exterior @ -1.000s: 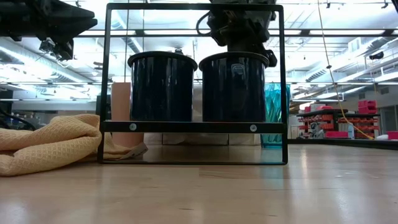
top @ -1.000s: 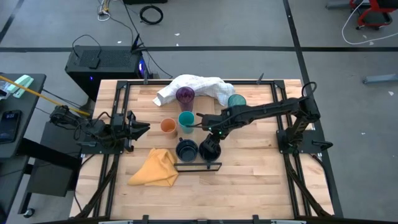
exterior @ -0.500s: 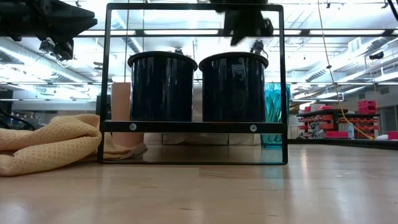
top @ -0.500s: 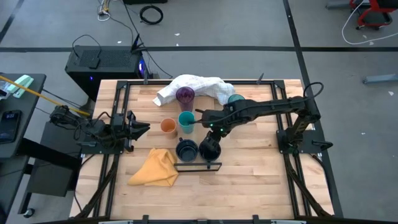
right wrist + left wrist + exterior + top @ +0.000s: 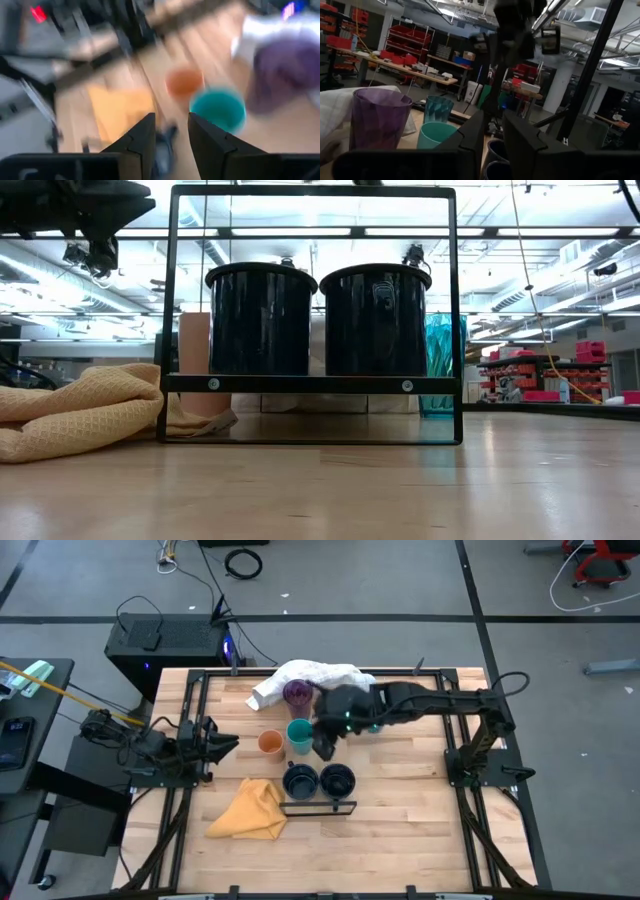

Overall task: Stack small to large cups/mugs on shelf
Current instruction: Put the orange cup on the shelf

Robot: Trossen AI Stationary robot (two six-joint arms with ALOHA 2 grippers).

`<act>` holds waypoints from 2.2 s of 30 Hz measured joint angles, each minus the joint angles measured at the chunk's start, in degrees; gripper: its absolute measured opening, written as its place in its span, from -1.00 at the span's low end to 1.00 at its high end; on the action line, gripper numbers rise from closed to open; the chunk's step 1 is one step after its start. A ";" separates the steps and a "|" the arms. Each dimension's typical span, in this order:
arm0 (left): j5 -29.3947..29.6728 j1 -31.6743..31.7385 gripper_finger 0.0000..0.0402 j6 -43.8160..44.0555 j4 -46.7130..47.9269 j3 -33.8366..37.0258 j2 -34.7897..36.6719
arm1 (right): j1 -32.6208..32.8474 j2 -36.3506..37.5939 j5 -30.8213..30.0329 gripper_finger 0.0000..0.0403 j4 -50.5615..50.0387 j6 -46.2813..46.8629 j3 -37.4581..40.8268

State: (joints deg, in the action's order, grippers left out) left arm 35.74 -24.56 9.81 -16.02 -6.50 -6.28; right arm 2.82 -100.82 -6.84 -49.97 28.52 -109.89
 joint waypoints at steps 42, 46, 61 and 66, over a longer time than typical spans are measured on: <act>-5.51 14.41 -0.57 6.30 43.18 -31.72 -24.41 | -1.92 11.79 13.53 -0.41 18.61 -15.11 0.00; -13.49 22.23 -0.48 6.05 46.49 -37.01 -35.30 | 1.49 15.21 7.57 -0.41 12.12 -15.08 0.00; -40.80 48.96 -0.01 -4.30 69.62 -58.67 -61.93 | 13.58 18.56 -5.65 -0.41 1.88 -15.02 0.00; -42.53 49.62 0.08 -6.23 77.77 -64.95 -69.06 | 13.78 18.29 -6.03 -0.41 -0.18 -15.01 0.00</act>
State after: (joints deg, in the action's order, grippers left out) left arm -6.79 25.06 3.57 61.75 -71.45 -75.34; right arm 16.60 -82.52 -12.87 -50.15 13.50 -109.89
